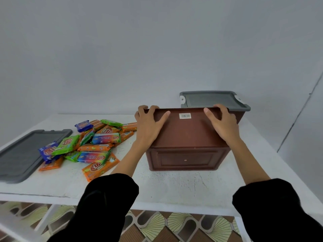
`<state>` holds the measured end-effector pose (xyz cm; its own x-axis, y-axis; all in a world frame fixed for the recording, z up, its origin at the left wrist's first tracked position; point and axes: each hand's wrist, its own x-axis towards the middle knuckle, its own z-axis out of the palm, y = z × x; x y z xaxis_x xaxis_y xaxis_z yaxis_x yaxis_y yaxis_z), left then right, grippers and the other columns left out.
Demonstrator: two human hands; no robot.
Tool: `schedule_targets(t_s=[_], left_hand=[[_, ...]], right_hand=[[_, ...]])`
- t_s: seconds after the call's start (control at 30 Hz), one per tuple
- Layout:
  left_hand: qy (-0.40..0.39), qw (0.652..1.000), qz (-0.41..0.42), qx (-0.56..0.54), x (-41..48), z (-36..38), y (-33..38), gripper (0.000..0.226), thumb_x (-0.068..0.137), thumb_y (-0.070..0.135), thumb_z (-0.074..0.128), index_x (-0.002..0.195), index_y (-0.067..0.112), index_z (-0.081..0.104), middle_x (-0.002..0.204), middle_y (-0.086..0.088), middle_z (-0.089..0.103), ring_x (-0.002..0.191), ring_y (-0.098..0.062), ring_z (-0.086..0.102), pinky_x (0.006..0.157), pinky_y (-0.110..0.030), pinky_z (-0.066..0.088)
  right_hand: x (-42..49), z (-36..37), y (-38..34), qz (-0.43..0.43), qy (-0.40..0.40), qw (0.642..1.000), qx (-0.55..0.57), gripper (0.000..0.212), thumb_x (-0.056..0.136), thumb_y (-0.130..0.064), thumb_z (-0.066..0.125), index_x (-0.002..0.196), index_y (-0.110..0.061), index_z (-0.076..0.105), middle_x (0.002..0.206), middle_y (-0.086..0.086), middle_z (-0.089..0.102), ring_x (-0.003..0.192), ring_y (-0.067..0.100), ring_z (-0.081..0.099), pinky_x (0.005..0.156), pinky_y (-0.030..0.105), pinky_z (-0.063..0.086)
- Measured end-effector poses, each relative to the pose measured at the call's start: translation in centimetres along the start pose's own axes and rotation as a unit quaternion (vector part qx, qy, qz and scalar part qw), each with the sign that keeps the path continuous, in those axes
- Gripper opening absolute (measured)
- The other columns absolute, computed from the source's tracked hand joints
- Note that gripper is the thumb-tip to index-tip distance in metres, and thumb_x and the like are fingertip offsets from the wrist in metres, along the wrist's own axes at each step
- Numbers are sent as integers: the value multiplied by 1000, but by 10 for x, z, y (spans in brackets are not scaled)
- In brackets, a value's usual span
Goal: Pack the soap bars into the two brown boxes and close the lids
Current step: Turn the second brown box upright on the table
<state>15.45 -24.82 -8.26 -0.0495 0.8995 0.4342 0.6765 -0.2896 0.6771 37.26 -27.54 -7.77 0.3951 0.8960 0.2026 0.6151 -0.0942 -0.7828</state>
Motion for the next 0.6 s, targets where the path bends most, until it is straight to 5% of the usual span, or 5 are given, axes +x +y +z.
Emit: schedule_targets(t_s=[0.27,0.4,0.5,0.6], left_hand=[[162,979,97,-80,-41,9,-23,34,90,43,40,101,20,63,134,-3,43,123,-17,37,96,-5,23],[282,952,7,-116,-41,2,-18,49,87,51,30,101,24,69,118,0,58,108,-10,51,93,-36,43],[152,979,-45,-131,-25,-12,-22,66,74,66,27,110,30,68,130,3,54,116,-9,48,93,-26,37],[-71,978,-101,-167,-4,-29,-29,72,65,71,38,126,38,56,145,4,41,135,-15,35,113,-39,26]], right_hand=[[-60,27,18,-104,199,967,119,31,91,-32,55,117,-15,52,138,12,33,126,18,41,85,13,33],[-64,24,29,-103,228,955,158,37,89,-44,46,113,-18,58,131,8,46,125,13,42,86,1,29],[-59,6,30,-86,154,966,189,32,94,-38,47,121,-26,60,143,6,43,136,14,33,101,15,26],[-45,-17,24,25,30,967,252,38,85,-52,54,118,-34,62,147,5,40,137,18,35,111,35,31]])
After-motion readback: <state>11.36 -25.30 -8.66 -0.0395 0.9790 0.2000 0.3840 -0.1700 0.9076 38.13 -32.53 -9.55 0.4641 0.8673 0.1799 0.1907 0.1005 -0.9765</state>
